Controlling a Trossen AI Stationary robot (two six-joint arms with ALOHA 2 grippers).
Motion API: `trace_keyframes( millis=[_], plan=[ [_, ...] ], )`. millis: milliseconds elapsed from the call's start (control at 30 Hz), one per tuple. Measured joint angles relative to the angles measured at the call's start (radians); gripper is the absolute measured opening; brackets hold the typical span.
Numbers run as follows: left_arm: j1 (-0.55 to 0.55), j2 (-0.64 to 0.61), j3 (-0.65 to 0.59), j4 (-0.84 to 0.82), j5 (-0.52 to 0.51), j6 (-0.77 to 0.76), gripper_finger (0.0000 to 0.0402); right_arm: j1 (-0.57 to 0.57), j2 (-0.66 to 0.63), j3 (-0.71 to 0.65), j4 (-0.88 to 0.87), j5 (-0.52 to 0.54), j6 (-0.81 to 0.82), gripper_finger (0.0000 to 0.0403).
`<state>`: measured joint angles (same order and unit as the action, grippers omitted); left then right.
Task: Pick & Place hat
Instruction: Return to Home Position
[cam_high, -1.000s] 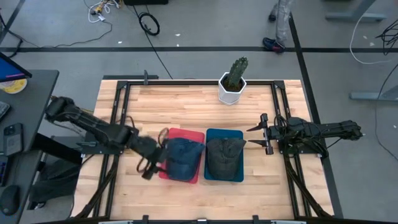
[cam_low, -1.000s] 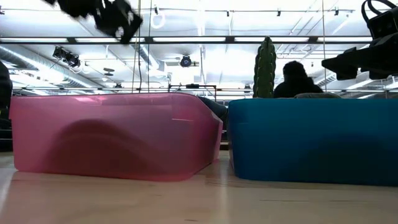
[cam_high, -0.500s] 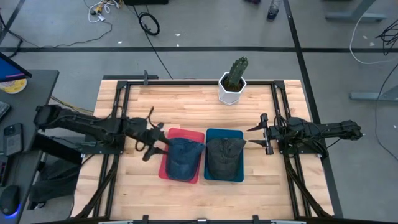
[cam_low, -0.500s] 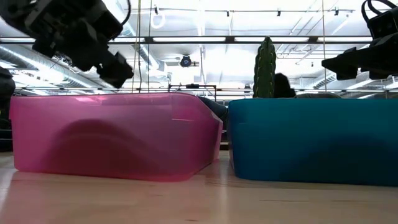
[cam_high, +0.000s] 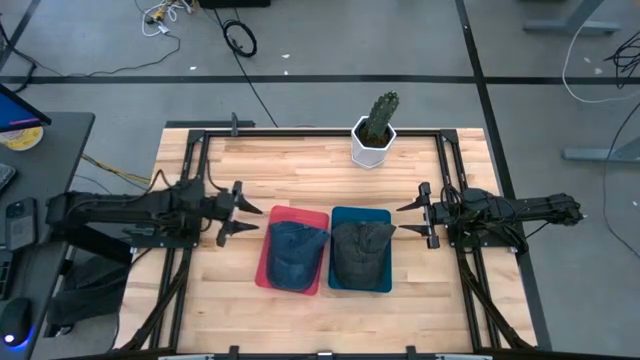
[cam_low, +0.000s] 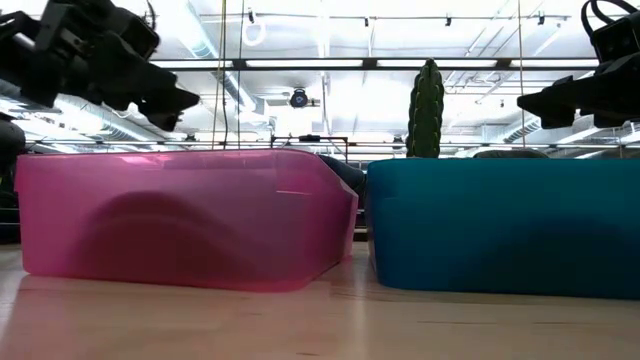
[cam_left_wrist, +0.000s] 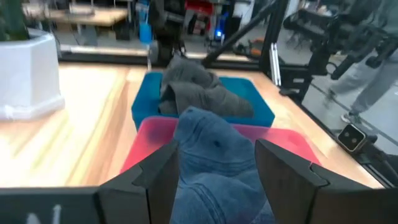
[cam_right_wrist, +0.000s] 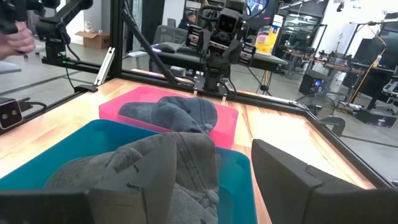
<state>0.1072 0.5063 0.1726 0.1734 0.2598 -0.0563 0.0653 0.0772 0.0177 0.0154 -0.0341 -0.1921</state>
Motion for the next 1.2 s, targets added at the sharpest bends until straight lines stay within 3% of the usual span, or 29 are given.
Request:
trace_keyframes(
  millis=[700, 933, 1033, 1200],
  plan=[
    [0.002, -0.507, -0.051, -0.299, -0.049, 0.036, 0.0211, 0.000, 0.000, 0.000, 0.000, 0.000, 0.000, 0.0212],
    [0.002, -0.506, -0.096, -0.284, -0.057, 0.034, 0.0211, 0.000, 0.000, 0.000, 0.000, 0.000, 0.000, 0.0212],
    [0.002, -0.502, -0.157, -0.129, -0.077, -0.002, 0.0211, 0.000, 0.000, 0.000, 0.000, 0.000, 0.000, 0.0212],
    [-0.009, -0.502, -0.162, -0.124, -0.081, 0.021, 0.0211, 0.000, 0.000, 0.000, 0.000, 0.000, 0.000, 0.0212]
  ],
)
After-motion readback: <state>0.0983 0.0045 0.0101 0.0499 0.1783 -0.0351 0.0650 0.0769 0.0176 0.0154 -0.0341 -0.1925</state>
